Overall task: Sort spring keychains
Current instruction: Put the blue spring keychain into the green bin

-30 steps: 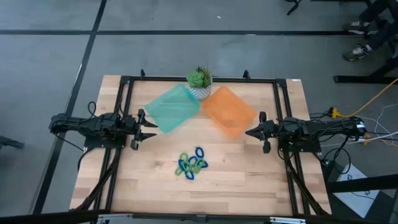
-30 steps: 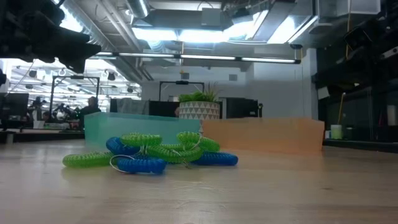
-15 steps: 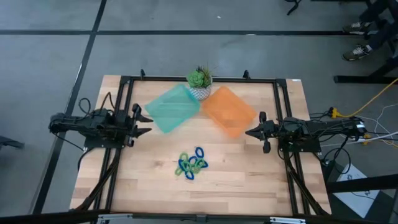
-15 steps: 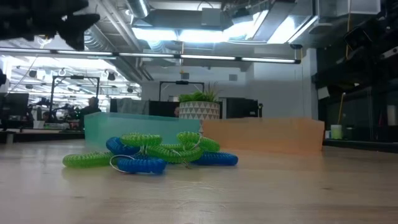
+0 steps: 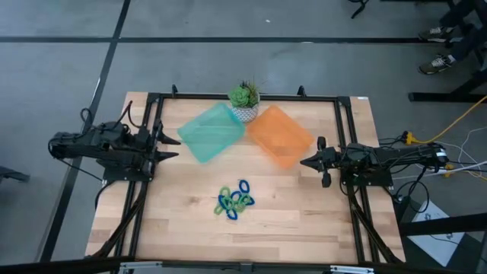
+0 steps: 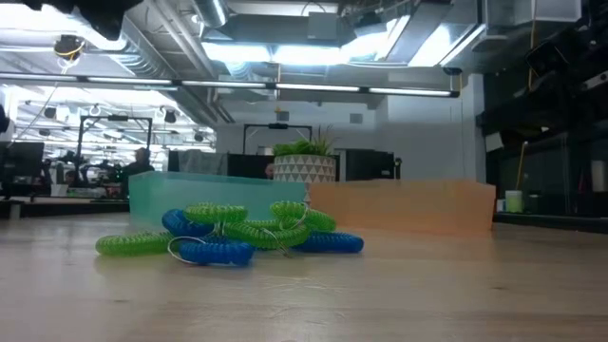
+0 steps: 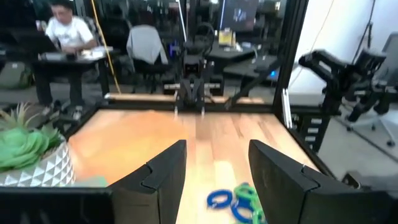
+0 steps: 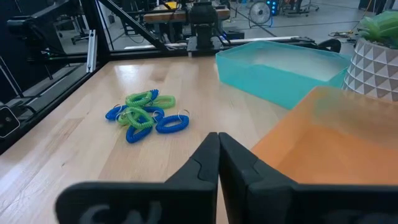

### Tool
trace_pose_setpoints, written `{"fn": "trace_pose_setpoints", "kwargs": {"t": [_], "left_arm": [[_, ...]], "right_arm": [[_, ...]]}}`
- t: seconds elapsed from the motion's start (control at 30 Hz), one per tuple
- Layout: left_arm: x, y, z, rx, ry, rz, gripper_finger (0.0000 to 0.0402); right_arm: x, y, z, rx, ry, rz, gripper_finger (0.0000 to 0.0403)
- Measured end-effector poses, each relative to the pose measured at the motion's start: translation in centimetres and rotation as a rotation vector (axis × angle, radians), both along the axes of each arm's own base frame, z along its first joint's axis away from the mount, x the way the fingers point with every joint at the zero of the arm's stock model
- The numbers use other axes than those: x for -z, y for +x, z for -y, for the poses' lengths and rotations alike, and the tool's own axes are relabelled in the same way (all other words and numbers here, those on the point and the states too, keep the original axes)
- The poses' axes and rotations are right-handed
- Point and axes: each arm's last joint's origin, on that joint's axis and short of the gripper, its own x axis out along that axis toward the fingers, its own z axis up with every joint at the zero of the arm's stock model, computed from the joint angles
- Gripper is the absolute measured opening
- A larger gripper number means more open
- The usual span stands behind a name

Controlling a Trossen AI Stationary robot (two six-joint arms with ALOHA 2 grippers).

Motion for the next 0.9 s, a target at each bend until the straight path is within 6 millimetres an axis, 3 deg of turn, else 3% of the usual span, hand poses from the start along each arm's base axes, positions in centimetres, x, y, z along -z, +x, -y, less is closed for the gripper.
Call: {"fn": "trace_pose_setpoints", "kwargs": {"t": [0.2,0.57,0.9], "left_arm": [[-1.1,1.1,0.1,-0.003,0.011,-0.133,0.0171],[-3.5,5.9,0.5,-0.002,0.024,-0.288,0.0171],[-2.7,10.4,0.8,-0.002,0.037,-0.436,0.0171]], "right_arm": [[0.0,0.0,0.0,0.0,0.0,0.0,0.0007],[0.0,0.0,0.0,0.0,0.0,0.0,0.0007],[0.0,0.0,0.0,0.0,0.0,0.0,0.0007]]}}
